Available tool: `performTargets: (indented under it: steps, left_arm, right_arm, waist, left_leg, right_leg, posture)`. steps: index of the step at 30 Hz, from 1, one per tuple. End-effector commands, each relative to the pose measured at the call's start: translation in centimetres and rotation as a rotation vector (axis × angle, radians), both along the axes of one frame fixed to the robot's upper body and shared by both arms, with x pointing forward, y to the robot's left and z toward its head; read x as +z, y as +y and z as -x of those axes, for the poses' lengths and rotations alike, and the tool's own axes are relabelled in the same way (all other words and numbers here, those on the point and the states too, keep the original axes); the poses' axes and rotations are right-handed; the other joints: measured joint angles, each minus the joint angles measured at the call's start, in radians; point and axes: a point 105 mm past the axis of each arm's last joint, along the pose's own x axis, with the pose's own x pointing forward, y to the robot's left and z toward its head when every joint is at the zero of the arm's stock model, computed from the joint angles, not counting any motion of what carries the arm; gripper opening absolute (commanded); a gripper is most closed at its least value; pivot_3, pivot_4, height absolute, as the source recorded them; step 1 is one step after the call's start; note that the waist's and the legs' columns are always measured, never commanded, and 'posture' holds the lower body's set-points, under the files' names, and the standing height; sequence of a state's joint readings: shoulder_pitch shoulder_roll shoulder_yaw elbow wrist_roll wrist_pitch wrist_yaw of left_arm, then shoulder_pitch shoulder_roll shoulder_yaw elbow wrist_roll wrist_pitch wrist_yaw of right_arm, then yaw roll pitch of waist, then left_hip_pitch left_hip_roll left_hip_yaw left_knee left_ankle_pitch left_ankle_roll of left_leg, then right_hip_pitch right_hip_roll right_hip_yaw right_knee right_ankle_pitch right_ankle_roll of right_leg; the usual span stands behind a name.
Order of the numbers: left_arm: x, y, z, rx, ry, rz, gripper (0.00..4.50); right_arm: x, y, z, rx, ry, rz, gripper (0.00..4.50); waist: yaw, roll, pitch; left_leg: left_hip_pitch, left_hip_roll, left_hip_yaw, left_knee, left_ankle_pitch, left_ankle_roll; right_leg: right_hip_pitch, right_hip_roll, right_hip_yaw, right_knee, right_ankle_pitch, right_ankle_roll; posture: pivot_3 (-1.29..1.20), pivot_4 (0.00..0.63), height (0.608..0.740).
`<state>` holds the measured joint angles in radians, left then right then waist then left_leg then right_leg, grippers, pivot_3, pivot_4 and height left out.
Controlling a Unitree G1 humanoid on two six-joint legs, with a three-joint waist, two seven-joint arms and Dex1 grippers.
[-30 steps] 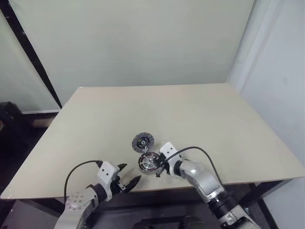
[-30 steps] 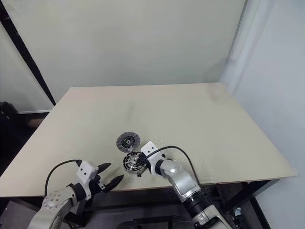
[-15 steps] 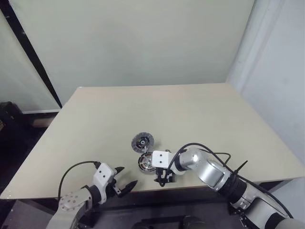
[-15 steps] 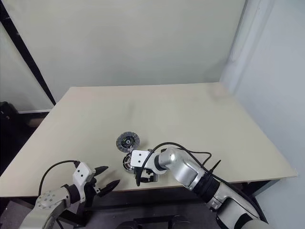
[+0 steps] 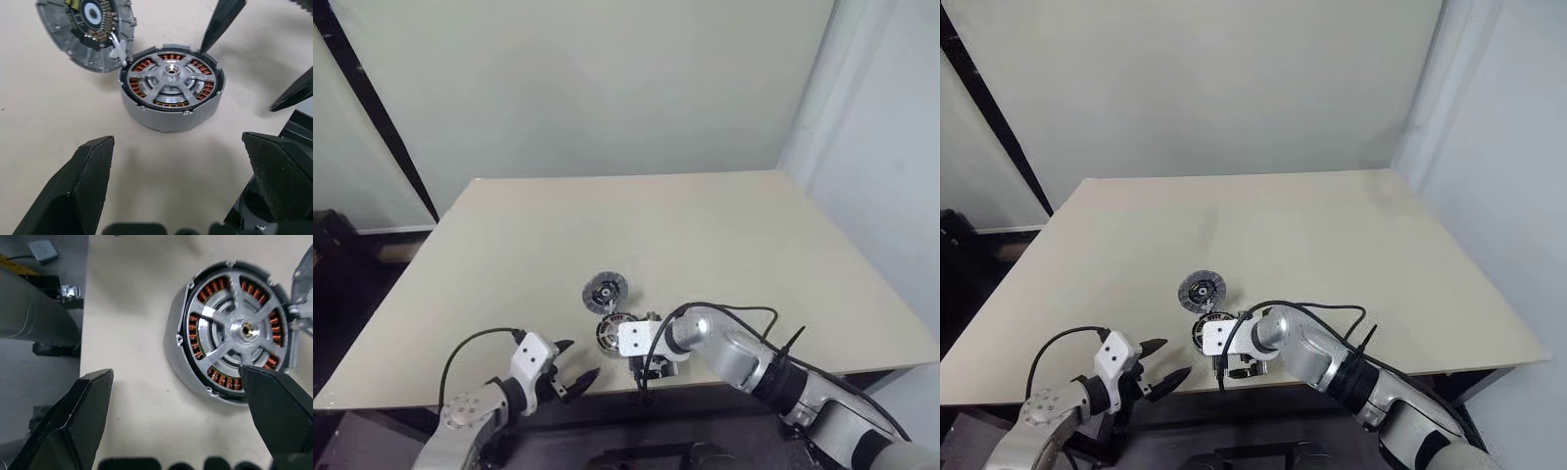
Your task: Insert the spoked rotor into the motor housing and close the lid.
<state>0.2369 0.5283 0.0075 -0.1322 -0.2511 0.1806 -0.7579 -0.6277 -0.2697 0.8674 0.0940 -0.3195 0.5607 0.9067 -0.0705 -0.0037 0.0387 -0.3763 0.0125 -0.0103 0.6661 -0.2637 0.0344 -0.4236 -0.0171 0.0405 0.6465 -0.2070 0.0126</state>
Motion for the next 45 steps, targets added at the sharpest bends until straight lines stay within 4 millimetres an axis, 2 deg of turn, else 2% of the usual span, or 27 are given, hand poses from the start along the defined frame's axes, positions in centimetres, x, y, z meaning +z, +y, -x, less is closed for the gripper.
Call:
performTargets:
  steps: [1, 4, 6, 12, 15, 16, 20, 27, 37, 45]
  left_arm:
    - [1.3, -0.7, -0.6, -0.024, -0.059, 0.005, 4.5]
    - [1.3, -0.7, -0.7, -0.025, -0.061, 0.006, 4.5]
    - [1.3, -0.8, -0.7, -0.025, -0.062, 0.006, 4.5]
    - [1.4, -0.8, -0.8, -0.022, -0.066, 0.011, 4.5]
    - [1.3, -0.8, -0.7, -0.019, -0.064, 0.013, 4.5]
    - [1.3, -0.8, -0.7, -0.018, -0.063, 0.013, 4.5]
    - [1.3, -0.9, -0.7, -0.015, -0.062, 0.016, 4.5]
    - [1.1, -1.0, -0.7, -0.003, -0.063, 0.025, 4.5]
    - [0.9, -1.3, -0.9, 0.004, -0.065, 0.037, 4.5]
    - [0.9, -1.6, -1.1, 0.005, -0.074, 0.047, 4.5]
  right_arm:
    - [0.8, 0.1, -1.3, -0.035, -0.052, -0.012, 4.48]
    - [0.2, 0.1, -1.5, -0.053, -0.038, -0.004, 3.87]
    - [0.0, 0.0, -1.5, -0.061, -0.035, -0.001, 3.26]
    - [-0.3, 0.4, -1.2, -0.068, -0.026, -0.022, 1.04]
    - [-0.1, 0.6, -1.1, -0.063, -0.03, -0.033, 0.21]
    - [0.0, 0.7, -1.2, -0.064, -0.032, -0.038, 0.09]
    - [0.3, 0.8, -1.4, -0.084, -0.039, -0.057, 0.09]
    - [1.0, 1.3, -1.7, -0.277, 0.054, -0.167, 0.01]
    - [0.0, -0.4, -2.0, -0.482, 0.232, -0.153, 0.01]
    - [-0.5, 1.3, -0.9, -0.574, 0.364, -0.256, 0.01]
  waist:
    - [0.0, 0.0, 0.0]
    - [0.0, 0.0, 0.0]
    - [0.0, 0.0, 0.0]
    - [0.0, -0.001, -0.001]
    - [0.0, -0.001, -0.001]
    - [0.001, -0.001, -0.001]
    - [0.0, -0.001, -0.001]
    - [0.0, -0.001, -0.001]
    - [0.001, -0.001, -0.001]
    - [0.0, -0.001, -0.001]
  left_leg:
    - [0.0, 0.0, 0.0, 0.0, 0.0, 0.0]
    - [0.0, 0.0, 0.0, 0.0, 0.0, 0.0]
    - [0.0, 0.0, 0.0, 0.0, 0.0, 0.0]
    - [0.001, 0.0, 0.0, 0.0, 0.0, 0.0]
    - [0.001, 0.0, 0.0, 0.0, 0.0, 0.0]
    - [0.001, 0.0, 0.0, 0.0, 0.0, 0.0]
    - [0.001, 0.0, 0.0, 0.001, 0.0, 0.0]
    - [0.001, 0.0, 0.0, 0.001, 0.0, 0.0]
    - [0.002, -0.001, -0.001, 0.004, 0.0, -0.001]
    - [0.001, -0.001, -0.001, 0.003, 0.0, -0.001]
  right_leg:
    - [0.0, 0.0, 0.0, 0.0, 0.0, 0.0]
    - [0.0, 0.0, 0.0, 0.0, 0.0, 0.0]
    - [0.0, 0.0, 0.0, 0.0, 0.0, 0.0]
    - [0.0, 0.0, 0.0, 0.0, 0.0, 0.0]
    - [0.001, 0.0, 0.0, 0.001, 0.0, 0.0]
    - [0.001, 0.0, 0.0, 0.001, 0.0, 0.0]
    - [0.0, 0.0, 0.0, 0.001, 0.0, 0.0]
    - [0.0, 0.0, 0.0, 0.003, 0.0, 0.0]
    - [-0.001, -0.001, 0.0, 0.009, 0.0, -0.001]
    - [-0.001, -0.002, 0.001, 0.008, 0.0, 0.0]
  posture:
    - [0.0, 0.0, 0.74]
    - [0.0, 0.0, 0.74]
    - [0.0, 0.0, 0.74]
    - [0.0, 0.0, 0.74]
    - [0.0, 0.0, 0.74]
    - [0.0, 0.0, 0.74]
    - [0.0, 0.0, 0.74]
    - [0.0, 0.0, 0.74]
    - [0.0, 0.0, 0.74]
    - [0.0, 0.0, 0.74]
